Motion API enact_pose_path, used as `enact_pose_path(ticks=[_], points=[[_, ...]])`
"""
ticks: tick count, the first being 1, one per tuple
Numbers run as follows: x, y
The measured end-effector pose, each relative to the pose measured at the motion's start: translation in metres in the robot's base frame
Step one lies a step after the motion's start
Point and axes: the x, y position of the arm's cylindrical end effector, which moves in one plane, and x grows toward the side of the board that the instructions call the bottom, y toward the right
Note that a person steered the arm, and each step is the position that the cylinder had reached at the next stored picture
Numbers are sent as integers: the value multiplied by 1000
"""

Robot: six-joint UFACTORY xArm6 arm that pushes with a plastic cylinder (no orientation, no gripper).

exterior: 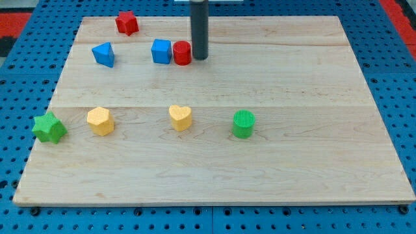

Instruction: Make a vertical line withe the blue and red blocks

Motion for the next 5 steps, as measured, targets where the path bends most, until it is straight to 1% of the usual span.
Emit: enact_pose_path(ticks=[1,2,3,4,5], points=[[18,-33],[2,30],[-49,1],[-59,-62],[-57,-105]])
